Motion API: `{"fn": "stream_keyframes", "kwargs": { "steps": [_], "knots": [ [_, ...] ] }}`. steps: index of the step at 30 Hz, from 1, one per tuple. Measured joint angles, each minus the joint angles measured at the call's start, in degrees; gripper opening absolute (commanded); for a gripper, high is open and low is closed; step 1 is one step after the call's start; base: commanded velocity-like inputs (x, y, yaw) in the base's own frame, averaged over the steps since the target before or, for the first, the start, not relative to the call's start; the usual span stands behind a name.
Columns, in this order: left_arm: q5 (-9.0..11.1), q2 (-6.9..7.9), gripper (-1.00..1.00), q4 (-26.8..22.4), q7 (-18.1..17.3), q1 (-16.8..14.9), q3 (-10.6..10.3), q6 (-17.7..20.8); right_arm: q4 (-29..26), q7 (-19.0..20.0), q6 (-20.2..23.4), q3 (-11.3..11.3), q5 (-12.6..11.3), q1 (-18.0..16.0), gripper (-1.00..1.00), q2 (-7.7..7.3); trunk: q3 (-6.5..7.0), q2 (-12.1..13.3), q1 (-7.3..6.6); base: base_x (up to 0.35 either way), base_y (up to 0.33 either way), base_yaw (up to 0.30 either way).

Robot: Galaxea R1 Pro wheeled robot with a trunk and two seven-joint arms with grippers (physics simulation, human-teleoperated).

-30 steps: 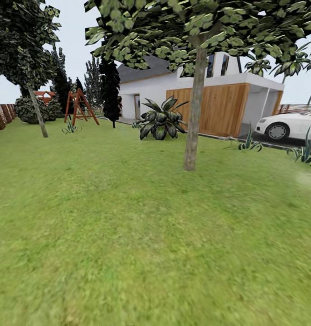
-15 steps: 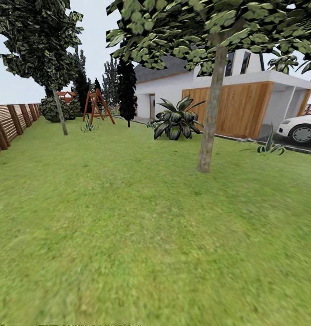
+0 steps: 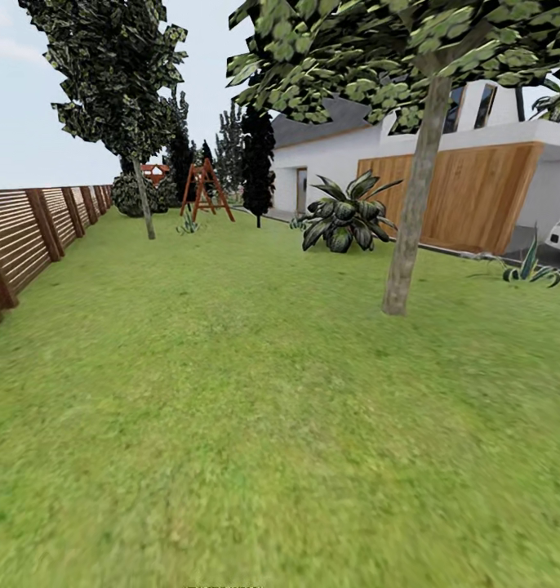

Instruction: Take the three Easter eggs out of the wicker basket on the lawn in the garden, then place them on the lawn next to a single tree (choose any tree) so that all three eggs are next to the same tree and none are left in the basket.

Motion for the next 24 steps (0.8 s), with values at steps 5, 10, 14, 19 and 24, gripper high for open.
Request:
{"fn": "stream_keyframes", "kwargs": {
  "steps": [5,10,14,19,24],
  "knots": [
    [0.0,0.0,1.0,0.0,-0.01,-0.01,0.0,0.0,0.03,0.0,0.0,0.06,0.0,0.0,1.0,0.0,0.8,2.01,-1.1,0.0,0.0,0.24],
    [0.0,0.0,1.0,0.0,-0.03,-0.01,0.01,0.0,0.05,0.0,0.0,0.08,0.0,0.0,1.0,0.0,1.6,4.02,-2.2,0.0,0.0,0.241],
    [0.0,0.0,1.0,0.01,-0.03,0.0,0.01,0.0,0.06,0.0,0.0,0.08,0.0,0.01,1.0,0.0,2.25,5.63,-3.08,0.0,0.0,0.241],
    [0.0,0.0,1.0,0.0,-0.02,0.0,0.02,0.0,0.06,0.0,0.0,0.08,0.0,0.0,1.0,0.0,2.15,5.65,-3.09,0.0,0.0,0.241],
    [0.0,-0.02,1.0,-0.03,-0.02,0.0,0.01,0.0,0.06,0.0,0.0,0.08,0.0,0.0,1.0,0.0,2.05,5.65,-3.09,0.0,0.0,0.241]
  ]
}}
